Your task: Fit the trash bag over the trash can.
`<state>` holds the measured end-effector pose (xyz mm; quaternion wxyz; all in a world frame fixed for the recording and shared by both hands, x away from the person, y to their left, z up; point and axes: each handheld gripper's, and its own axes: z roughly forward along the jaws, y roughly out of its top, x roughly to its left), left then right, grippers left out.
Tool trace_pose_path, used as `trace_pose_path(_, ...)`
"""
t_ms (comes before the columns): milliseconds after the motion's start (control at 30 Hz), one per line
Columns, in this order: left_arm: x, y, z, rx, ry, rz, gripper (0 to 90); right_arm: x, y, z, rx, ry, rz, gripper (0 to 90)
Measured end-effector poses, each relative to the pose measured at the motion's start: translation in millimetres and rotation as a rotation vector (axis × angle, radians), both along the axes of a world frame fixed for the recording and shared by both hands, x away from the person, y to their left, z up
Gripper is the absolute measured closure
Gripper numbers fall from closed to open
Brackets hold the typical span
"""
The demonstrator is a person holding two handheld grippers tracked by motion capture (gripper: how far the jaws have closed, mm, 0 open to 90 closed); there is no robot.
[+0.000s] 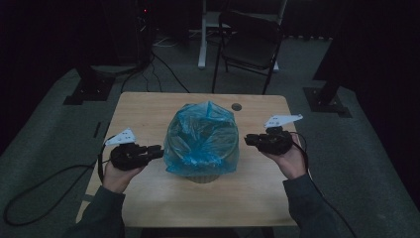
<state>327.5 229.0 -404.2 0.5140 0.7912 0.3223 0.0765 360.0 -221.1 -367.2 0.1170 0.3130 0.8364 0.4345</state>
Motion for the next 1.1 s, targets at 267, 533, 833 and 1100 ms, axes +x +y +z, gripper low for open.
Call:
trace_pose_path(267,16.1,-8.1,10.3,0.012,-0.022,0.009,68.9,10.4,5.3,9.0,0.009,-0.031,-0.017,75.7)
trace_pose_path(533,32.6,-9.3,17.6,0.025,-0.031,0.036,66.3,24.3,13.2,14.6,0.004,-0.055,-0.034,73.8)
trace_pose_path(833,47.8,-11.0,25.8,0.029,-0.044,0.067,65.5,38.2,25.6,16.1,0.001,-0.086,-0.038,70.4)
trace_pose_path(1100,60.8,-24.4,32.2,0.055,-0.066,0.070,63.9,51.4,41.8,16.8,-0.016,-0.094,-0.021,68.5)
